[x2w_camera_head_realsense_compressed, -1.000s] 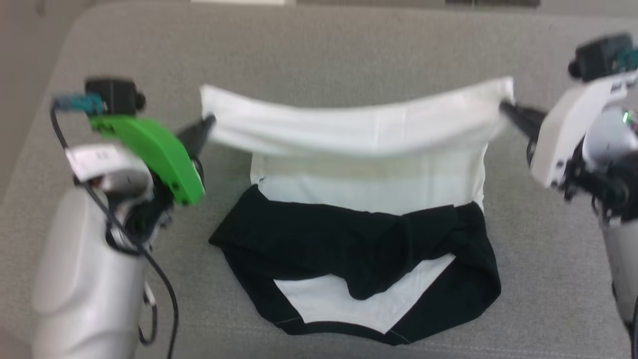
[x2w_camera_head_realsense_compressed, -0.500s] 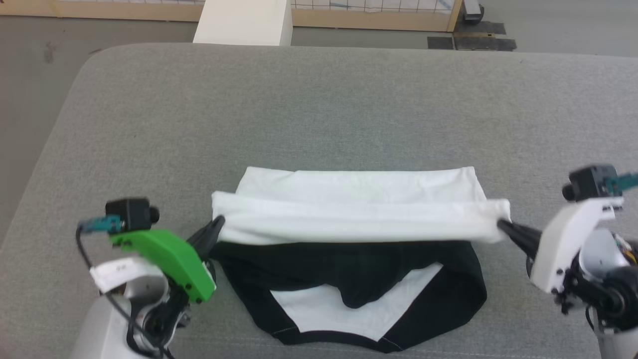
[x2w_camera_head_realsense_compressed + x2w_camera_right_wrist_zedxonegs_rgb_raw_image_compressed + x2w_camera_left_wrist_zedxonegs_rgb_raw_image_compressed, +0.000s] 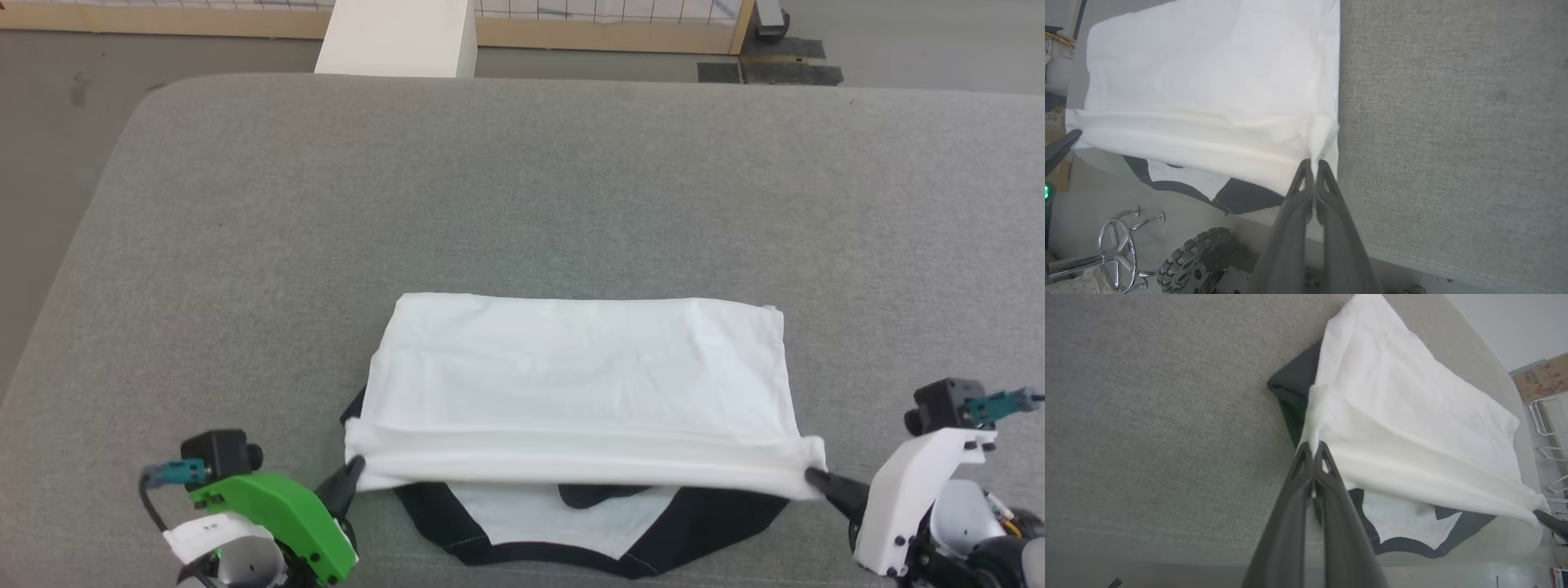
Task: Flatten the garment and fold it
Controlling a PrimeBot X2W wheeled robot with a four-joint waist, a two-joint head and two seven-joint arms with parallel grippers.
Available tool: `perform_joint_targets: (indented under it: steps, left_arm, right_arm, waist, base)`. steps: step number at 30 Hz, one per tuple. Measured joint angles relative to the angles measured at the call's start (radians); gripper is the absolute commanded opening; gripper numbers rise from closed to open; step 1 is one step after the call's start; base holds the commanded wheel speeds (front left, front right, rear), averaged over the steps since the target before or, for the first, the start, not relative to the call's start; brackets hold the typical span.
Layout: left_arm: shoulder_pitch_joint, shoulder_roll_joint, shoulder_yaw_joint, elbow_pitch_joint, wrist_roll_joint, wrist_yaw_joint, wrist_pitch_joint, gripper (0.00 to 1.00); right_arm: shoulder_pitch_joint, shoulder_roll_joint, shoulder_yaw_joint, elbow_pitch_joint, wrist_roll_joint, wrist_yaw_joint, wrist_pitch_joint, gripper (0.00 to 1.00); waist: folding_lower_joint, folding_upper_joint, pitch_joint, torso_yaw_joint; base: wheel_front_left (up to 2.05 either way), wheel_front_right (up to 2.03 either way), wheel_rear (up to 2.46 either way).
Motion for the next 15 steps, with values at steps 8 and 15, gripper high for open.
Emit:
perform_joint_targets:
  steps: [8,15]
  left_arm:
    - [-0.002,-0.015,-0.014,0.104,-0.003,0.011,0.0,0.0]
    - [-0.007,-0.007,-0.015,0.144,0.004,0.026,0.001,1.0]
  right_arm:
    - [0.012,0.016,0.031,0.062,-0.021,0.0,-0.008,0.0]
    - [0.013,0.019,0.035,0.082,-0.034,0.0,-0.044,1.0]
  waist:
    - [0.0,0.0,0.015,0.002]
    - [0.0,0.0,0.002,-0.001]
  base:
    - [0.0,0.0,0.0]
    - [0.0,0.0,0.0]
